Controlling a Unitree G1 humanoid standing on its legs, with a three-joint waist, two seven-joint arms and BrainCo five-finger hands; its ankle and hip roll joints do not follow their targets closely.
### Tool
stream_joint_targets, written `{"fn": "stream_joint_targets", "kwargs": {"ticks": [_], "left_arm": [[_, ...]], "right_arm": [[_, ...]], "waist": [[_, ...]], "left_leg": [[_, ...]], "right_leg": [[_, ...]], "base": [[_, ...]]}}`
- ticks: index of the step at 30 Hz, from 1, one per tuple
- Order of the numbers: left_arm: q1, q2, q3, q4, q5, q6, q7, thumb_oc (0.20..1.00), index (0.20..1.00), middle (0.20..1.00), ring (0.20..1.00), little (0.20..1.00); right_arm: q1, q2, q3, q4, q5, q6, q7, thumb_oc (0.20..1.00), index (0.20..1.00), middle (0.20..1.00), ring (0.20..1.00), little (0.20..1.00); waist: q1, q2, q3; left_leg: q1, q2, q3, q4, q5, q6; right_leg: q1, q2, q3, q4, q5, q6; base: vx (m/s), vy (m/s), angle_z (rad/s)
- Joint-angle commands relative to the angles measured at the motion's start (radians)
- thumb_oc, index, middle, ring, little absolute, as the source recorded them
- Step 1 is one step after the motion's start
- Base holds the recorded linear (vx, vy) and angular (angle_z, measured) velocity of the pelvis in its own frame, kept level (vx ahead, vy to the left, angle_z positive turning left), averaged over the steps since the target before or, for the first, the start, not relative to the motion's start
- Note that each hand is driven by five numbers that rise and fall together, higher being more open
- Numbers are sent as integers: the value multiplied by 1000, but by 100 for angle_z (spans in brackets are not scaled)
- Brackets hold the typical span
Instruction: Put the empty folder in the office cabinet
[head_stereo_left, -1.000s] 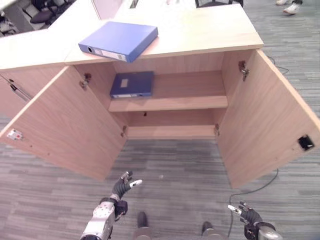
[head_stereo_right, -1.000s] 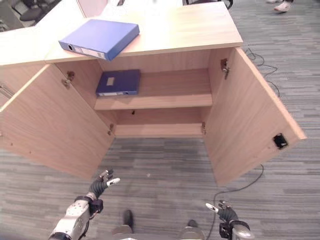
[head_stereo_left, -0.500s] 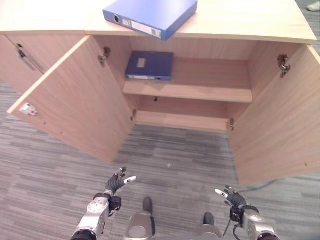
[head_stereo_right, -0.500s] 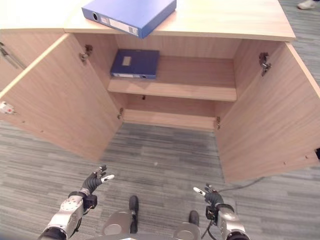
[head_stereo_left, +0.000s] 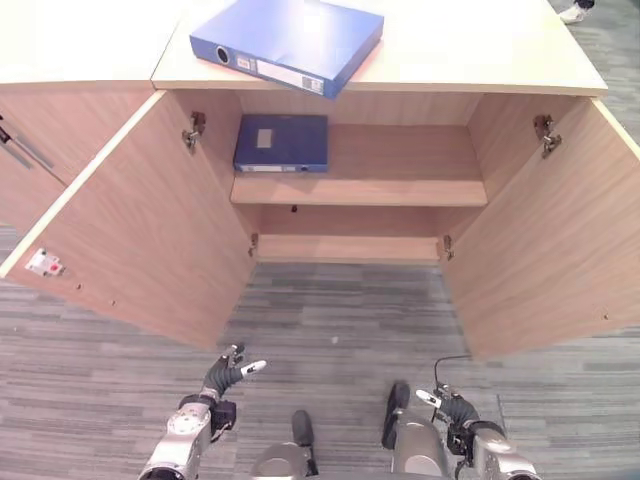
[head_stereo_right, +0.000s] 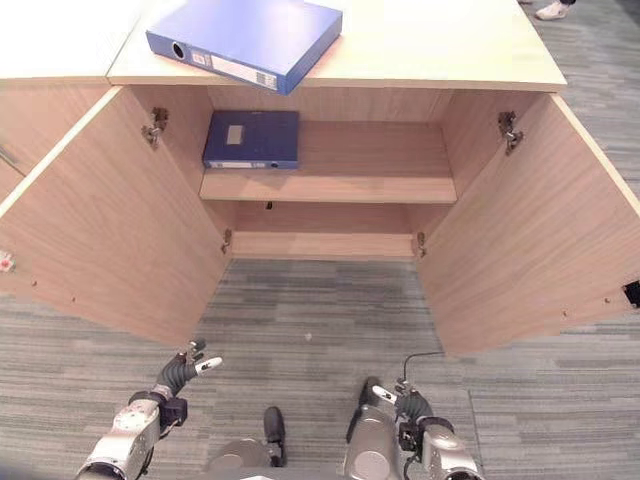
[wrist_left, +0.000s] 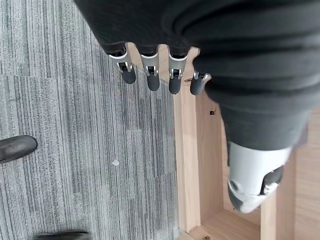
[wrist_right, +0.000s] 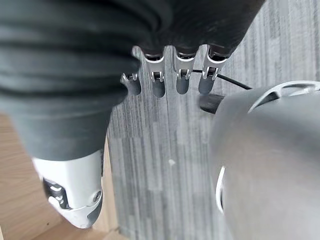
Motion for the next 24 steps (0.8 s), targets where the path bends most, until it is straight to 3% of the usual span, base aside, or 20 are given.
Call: {"fn": "stream_joint_targets", "kwargs": {"ticks": [1,5,11,13,16,18,19,20,21,24], "left_arm": [[-32,3,1,-61,11,-49,-12,1000,1000,1000,1000,1000],[-19,-3,3,-59,19,-48,-15,1000,1000,1000,1000,1000],[0,-27,6,-50,2,-42,-11,1000,1000,1000,1000,1000],[-4,-32,0,-46,-3,-42,-10,1000,1000,1000,1000,1000],[-9,-35,-2,-47,-10,-38,-13,1000,1000,1000,1000,1000],[-12,-36,-3,-51,-12,-37,-11,1000,1000,1000,1000,1000],[-12,-36,-3,-51,-12,-37,-11,1000,1000,1000,1000,1000],[-25,-39,-9,-44,-19,-38,-6,1000,1000,1000,1000,1000],[-32,-43,-14,-38,-20,-36,-2,1000,1000,1000,1000,1000],[-28,-46,-17,-32,-19,-36,-3,1000,1000,1000,1000,1000]], "right_arm": [[12,-34,-28,-20,-3,-18,-5,1000,1000,1000,1000,1000],[30,-42,-39,-9,-6,-17,-1,1000,1000,1000,1000,1000],[55,-68,-46,16,-8,-15,11,1000,1000,1000,1000,1000],[55,-77,-47,22,-3,-17,10,1000,1000,1000,1000,1000],[53,-93,-53,27,8,-20,9,1000,1000,1000,1000,1000],[47,-106,-51,25,9,-21,8,1000,1000,1000,1000,1000],[46,-106,-51,25,10,-21,8,1000,1000,1000,1000,1000],[35,-114,-48,21,12,-21,4,1000,1000,1000,1000,1000],[26,-123,-46,33,22,-16,-1,1000,1000,1000,1000,1000],[26,-125,-44,35,25,-16,-3,1000,1000,1000,1000,1000]], "waist": [[-9,8,16],[-13,6,-3],[-29,35,-30],[-33,38,-28],[-34,41,-21],[-26,35,-6],[-28,35,-6],[-22,17,11],[-8,1,23],[3,-2,19]], "left_leg": [[37,15,-59,2,-58,-95],[58,12,-56,2,-68,-102],[99,79,-76,12,-54,-145],[90,101,-77,46,-51,-160],[49,143,-88,158,-4,-189],[3,137,-128,260,48,-198],[-1,137,-131,266,46,-199],[-62,119,-175,386,83,-201],[-123,126,-176,420,87,-191],[-138,121,-183,363,55,-186]], "right_leg": [[78,-12,41,35,63,28],[116,-18,31,15,73,27],[167,34,30,33,21,-15],[177,49,25,39,-7,-31],[210,75,12,45,-51,-61],[230,91,16,48,-67,-85],[230,92,14,49,-67,-86],[243,93,15,52,-81,-107],[280,91,8,18,-93,-106],[301,89,11,-7,-94,-97]], "base": [[197,-126,32],[179,-95,30],[170,-214,1],[70,-171,4],[62,-180,4],[49,-157,-1],[53,-172,-10],[92,-191,-13],[98,-187,-13],[115,-25,-6]]}}
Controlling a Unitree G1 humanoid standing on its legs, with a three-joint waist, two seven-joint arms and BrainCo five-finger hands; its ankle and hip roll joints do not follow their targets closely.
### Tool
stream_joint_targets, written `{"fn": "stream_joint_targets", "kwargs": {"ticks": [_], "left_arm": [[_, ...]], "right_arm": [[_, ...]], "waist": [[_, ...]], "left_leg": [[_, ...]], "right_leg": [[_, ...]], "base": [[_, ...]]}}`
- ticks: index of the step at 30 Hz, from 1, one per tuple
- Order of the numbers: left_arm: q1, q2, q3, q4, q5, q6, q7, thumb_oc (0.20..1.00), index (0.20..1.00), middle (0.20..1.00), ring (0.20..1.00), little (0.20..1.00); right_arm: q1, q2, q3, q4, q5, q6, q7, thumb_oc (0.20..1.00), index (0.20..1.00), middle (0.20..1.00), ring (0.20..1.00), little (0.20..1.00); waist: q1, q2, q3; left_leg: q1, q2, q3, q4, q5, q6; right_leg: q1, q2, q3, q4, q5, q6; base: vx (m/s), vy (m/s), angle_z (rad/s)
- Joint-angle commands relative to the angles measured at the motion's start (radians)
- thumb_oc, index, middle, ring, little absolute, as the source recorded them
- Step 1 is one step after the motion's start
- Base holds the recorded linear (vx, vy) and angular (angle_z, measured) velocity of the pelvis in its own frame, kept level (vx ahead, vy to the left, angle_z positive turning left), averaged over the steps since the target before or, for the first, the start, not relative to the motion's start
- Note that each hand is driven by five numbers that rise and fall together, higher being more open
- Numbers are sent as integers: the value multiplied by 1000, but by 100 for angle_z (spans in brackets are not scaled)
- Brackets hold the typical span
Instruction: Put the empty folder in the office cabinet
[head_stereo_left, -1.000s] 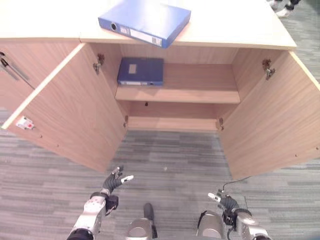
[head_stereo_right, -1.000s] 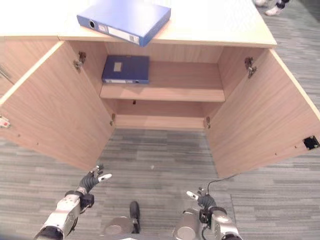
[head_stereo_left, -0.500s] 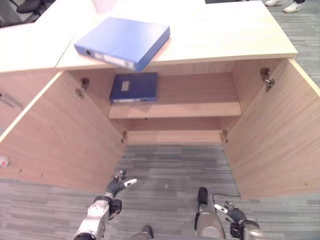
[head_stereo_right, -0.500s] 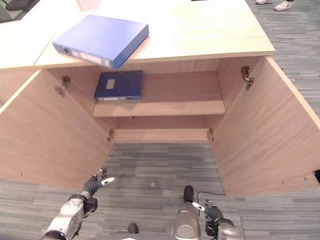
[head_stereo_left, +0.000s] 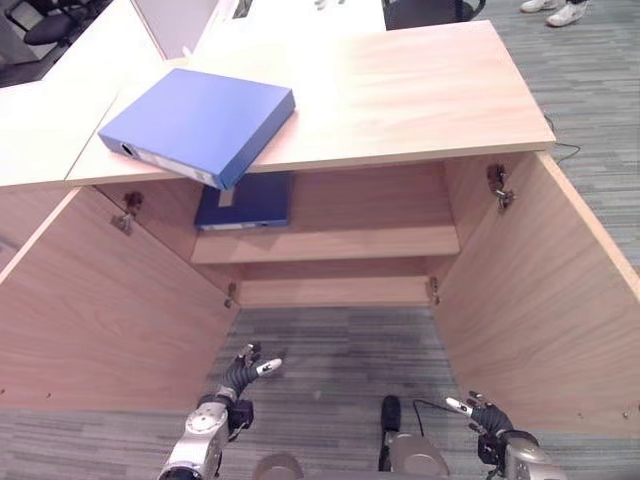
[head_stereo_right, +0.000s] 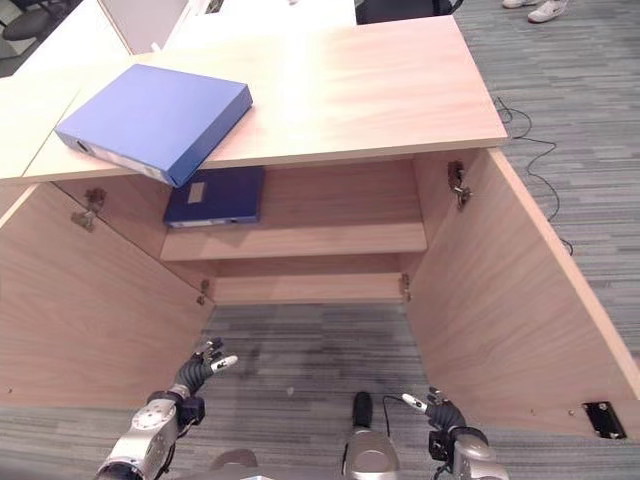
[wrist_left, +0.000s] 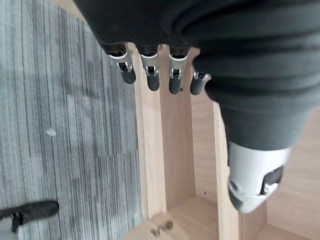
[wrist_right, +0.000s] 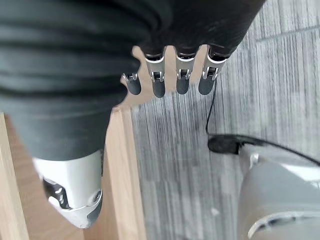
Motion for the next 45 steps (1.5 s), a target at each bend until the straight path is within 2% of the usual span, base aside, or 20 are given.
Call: {"fn": "stream_joint_targets", "kwargs": {"ticks": [1,3,6,12,18,21,26,31,32,39,40,45], "left_arm": [[-8,30,-13,-40,-18,-26,7,1000,1000,1000,1000,1000],[11,34,-18,-50,-5,-22,-6,1000,1000,1000,1000,1000],[25,42,-20,-55,9,-20,-15,1000,1000,1000,1000,1000],[28,49,-10,-57,11,-20,-15,1000,1000,1000,1000,1000],[25,48,-4,-52,15,-25,-13,1000,1000,1000,1000,1000],[16,67,-9,-73,66,-32,-2,1000,1000,1000,1000,1000],[30,146,34,-233,273,-53,68,1000,1000,1000,1000,1000],[99,199,131,-375,541,-96,219,1000,1000,1000,1000,1000],[123,222,154,-412,647,-103,286,1000,1000,1000,1000,1000],[174,262,220,-521,801,-112,393,1000,1000,1000,1000,1000],[174,275,252,-576,836,-118,440,1000,1000,1000,1000,1000],[153,283,292,-703,860,-138,495,1000,1000,1000,1000,1000]], "right_arm": [[-4,-26,0,12,22,-15,-4,1000,1000,1000,1000,1000],[-10,-23,7,24,11,-17,1,1000,1000,1000,1000,1000],[3,0,9,15,-4,-11,7,1000,1000,1000,1000,1000],[8,29,30,22,-24,-4,14,1000,1000,1000,1000,1000],[17,48,33,25,-30,2,21,1000,1000,1000,1000,1000],[17,51,30,27,-27,1,21,1000,1000,1000,1000,1000],[20,61,19,4,-33,-15,6,1000,1000,1000,1000,1000],[46,85,-3,0,-47,-53,-32,1000,1000,1000,1000,1000],[51,89,-1,6,-51,-63,-35,1000,1000,1000,1000,1000],[53,96,15,22,-46,-78,-42,1000,1000,1000,1000,1000],[46,99,34,20,-39,-85,-44,1000,1000,1000,1000,1000],[29,105,71,20,-33,-91,-43,1000,1000,1000,1000,1000]], "waist": [[23,1,14],[38,22,-3],[34,25,-39],[39,17,-58],[37,3,-71],[37,-4,-75],[56,-16,-77],[83,-31,-80],[90,-35,-82],[105,-35,-84],[117,-34,-84],[130,-31,-87]], "left_leg": [[-50,-57,30,-186,-26,82],[-19,-55,47,-340,-29,91],[90,-66,90,-457,-38,104],[136,-83,120,-503,-54,121],[151,-97,121,-507,-72,132],[152,-100,120,-507,-76,135],[154,-99,116,-507,-81,136],[157,-93,110,-507,-83,130],[158,-89,107,-507,-83,127],[157,-82,98,-507,-79,118],[153,-79,90,-507,-75,113],[148,-72,71,-507,-67,106]], "right_leg": [[53,-68,15,48,-103,152],[75,-52,29,53,-123,165],[102,-61,36,34,-100,180],[100,-79,47,23,-76,205],[105,-101,50,19,-66,220],[105,-106,52,18,-62,225],[108,-106,45,18,-61,228],[123,-103,22,17,-71,231],[128,-100,14,16,-75,231],[142,-94,-1,12,-87,229],[146,-90,-8,12,-90,227],[157,-82,-25,10,-99,221]], "base": [[180,49,-8],[216,152,-22],[190,179,-48],[37,81,-4],[18,71,-4],[6,39,-2],[0,0,0],[21,-51,2],[23,-47,9],[13,-40,8],[4,-46,17],[0,-67,15]]}}
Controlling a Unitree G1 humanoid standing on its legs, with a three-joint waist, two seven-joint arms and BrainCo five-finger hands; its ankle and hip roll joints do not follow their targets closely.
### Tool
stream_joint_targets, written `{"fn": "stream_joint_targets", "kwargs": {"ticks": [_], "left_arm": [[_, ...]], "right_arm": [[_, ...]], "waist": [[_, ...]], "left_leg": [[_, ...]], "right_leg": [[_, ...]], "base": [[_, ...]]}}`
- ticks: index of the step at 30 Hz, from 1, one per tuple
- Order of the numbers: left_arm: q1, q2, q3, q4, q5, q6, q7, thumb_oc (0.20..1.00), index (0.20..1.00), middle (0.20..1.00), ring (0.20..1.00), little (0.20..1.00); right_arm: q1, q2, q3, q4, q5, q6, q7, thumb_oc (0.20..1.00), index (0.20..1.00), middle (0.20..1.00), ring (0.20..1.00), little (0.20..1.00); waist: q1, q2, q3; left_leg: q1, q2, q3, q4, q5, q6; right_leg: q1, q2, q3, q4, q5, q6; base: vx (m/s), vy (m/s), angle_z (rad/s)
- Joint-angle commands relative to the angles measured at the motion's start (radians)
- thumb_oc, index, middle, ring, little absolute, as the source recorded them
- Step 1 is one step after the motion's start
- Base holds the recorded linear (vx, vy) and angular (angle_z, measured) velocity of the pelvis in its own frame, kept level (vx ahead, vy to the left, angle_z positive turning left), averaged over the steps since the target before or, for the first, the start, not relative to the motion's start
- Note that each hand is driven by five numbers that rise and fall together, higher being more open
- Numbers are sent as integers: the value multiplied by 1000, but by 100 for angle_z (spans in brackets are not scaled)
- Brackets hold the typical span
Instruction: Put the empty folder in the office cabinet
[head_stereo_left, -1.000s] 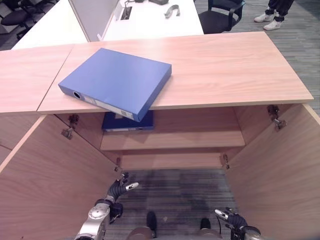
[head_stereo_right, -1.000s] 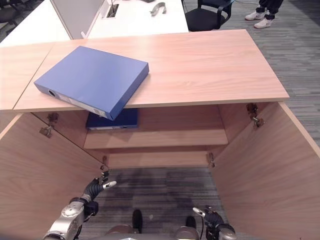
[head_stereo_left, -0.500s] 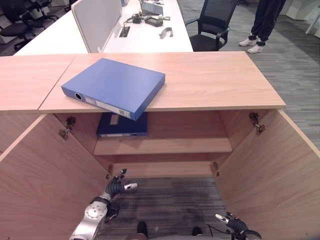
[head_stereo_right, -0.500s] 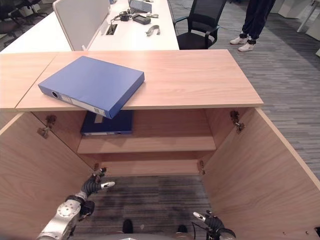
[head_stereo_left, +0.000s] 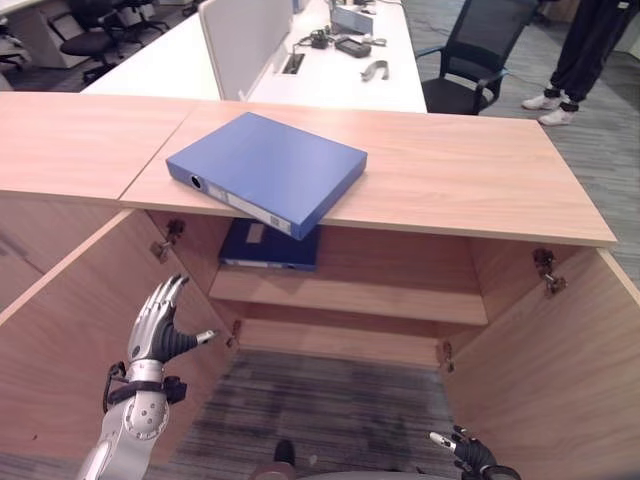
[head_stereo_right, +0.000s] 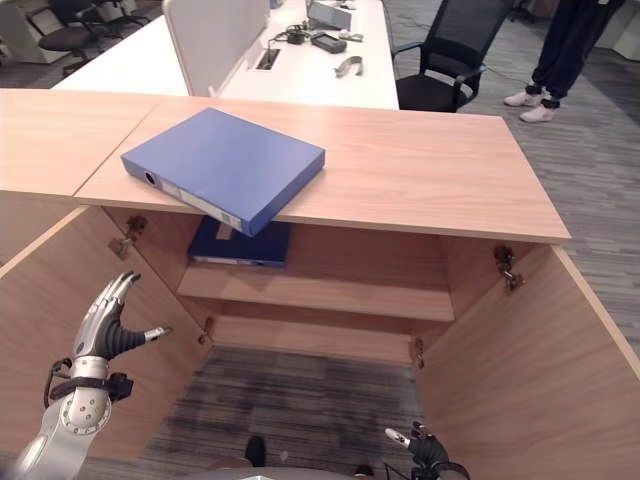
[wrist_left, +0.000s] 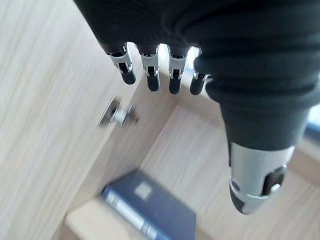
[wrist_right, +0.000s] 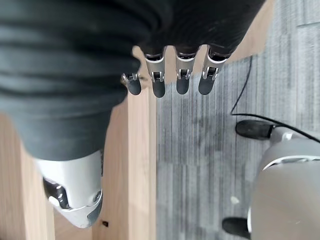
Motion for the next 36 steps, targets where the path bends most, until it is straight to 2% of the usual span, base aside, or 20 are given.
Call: {"fn": "stream_joint_targets", "kwargs": {"ticks": [1,7,17,23,36], "left_arm": [[-93,36,49,-69,23,-57,73,1000,1000,1000,1000,1000],[-144,73,43,-158,53,-69,78,1000,1000,1000,1000,1000],[-314,259,5,-211,175,-68,62,1000,1000,1000,1000,1000],[-406,328,-43,-204,210,-68,63,1000,1000,1000,1000,1000],[-525,355,-177,-70,224,-55,48,1000,1000,1000,1000,1000]], "right_arm": [[-79,6,13,-3,1,-41,-7,1000,1000,1000,1000,1000],[-84,10,31,-1,-4,-40,-7,1000,1000,1000,1000,1000],[-83,-1,55,12,-6,-46,12,1000,1000,1000,1000,1000],[-85,-11,65,18,-5,-55,10,1000,1000,1000,1000,1000],[-68,-8,61,41,9,-61,7,1000,1000,1000,1000,1000]], "waist": [[8,10,50],[9,17,46],[-14,42,35],[-36,55,24],[-72,68,13]], "left_leg": [[84,53,1,13,-95,-50],[82,59,-9,13,-88,-57],[84,70,-6,13,-80,-70],[90,73,5,13,-81,-75],[108,76,37,13,-87,-78]], "right_leg": [[0,-16,-32,14,-12,43],[7,-8,-46,14,-19,38],[12,4,-51,12,-28,36],[15,10,-44,9,-32,37],[14,13,-23,7,-30,41]], "base": [[9,-75,6],[5,-48,7],[5,-15,2],[0,0,0],[5,3,-6]]}}
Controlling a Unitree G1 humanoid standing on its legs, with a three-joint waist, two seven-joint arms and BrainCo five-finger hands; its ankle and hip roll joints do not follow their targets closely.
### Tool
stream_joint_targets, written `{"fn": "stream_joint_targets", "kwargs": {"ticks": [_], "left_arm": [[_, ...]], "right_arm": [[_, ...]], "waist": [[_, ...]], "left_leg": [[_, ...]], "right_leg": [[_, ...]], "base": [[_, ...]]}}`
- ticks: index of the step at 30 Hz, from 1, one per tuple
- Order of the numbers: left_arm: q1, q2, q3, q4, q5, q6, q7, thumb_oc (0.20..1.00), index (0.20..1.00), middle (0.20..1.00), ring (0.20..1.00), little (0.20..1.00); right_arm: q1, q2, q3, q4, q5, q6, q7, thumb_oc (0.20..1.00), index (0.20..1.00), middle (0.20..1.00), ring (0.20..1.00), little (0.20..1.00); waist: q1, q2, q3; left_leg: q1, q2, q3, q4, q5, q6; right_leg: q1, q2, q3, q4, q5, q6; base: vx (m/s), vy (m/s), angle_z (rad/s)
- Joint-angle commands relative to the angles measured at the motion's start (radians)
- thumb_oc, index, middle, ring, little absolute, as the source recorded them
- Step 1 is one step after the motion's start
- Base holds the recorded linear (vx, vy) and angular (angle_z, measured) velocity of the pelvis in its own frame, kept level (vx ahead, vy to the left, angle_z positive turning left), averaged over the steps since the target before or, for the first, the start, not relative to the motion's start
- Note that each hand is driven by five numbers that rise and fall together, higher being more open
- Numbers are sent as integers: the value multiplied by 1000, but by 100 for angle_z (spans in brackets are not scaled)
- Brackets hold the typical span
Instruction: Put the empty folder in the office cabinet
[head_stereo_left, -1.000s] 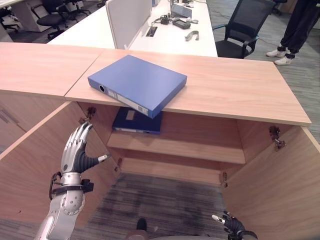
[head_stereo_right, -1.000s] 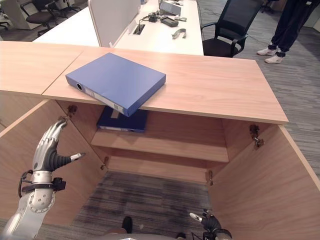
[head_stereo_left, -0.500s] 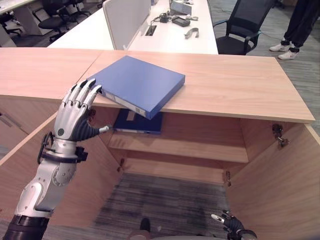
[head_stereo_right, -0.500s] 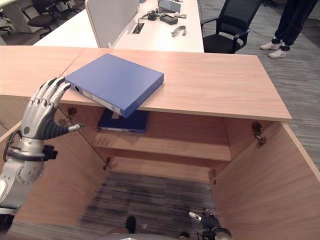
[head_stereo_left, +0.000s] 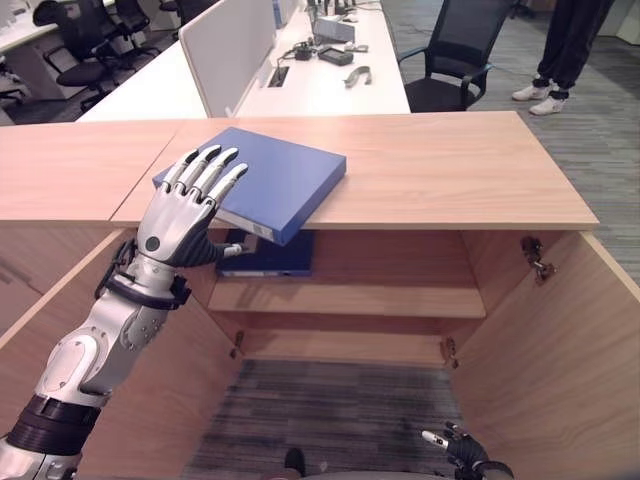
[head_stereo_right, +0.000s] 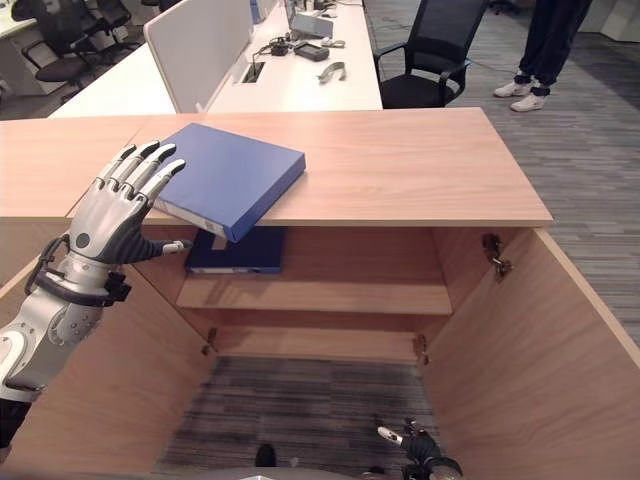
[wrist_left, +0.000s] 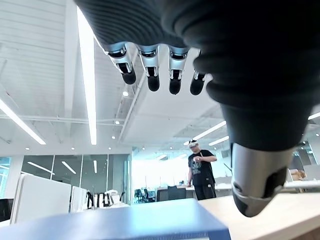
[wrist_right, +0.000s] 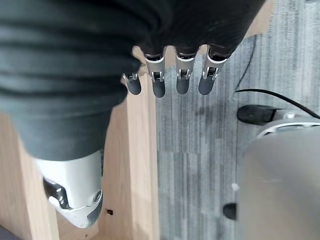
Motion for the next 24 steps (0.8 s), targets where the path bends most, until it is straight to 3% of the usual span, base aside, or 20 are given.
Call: {"fn": "stream_joint_targets", "kwargs": {"ticks": [1,24], "left_arm": [[-134,7,-15,81,19,22,14,1000,1000,1000,1000,1000],[-187,-22,-58,309,-27,81,21,1000,1000,1000,1000,1000]], "right_arm": [[-47,-8,6,2,16,-36,-1,1000,1000,1000,1000,1000],[-36,15,-75,88,134,-21,-13,1000,1000,1000,1000,1000]], "waist": [[-3,-3,29],[-37,-9,22]], "left_leg": [[81,64,34,13,-101,-69],[105,74,80,13,-109,-74]], "right_leg": [[-8,-3,-20,7,-29,53],[-9,1,-1,7,-25,56]], "base": [[1,1,-10],[4,5,-6]]}}
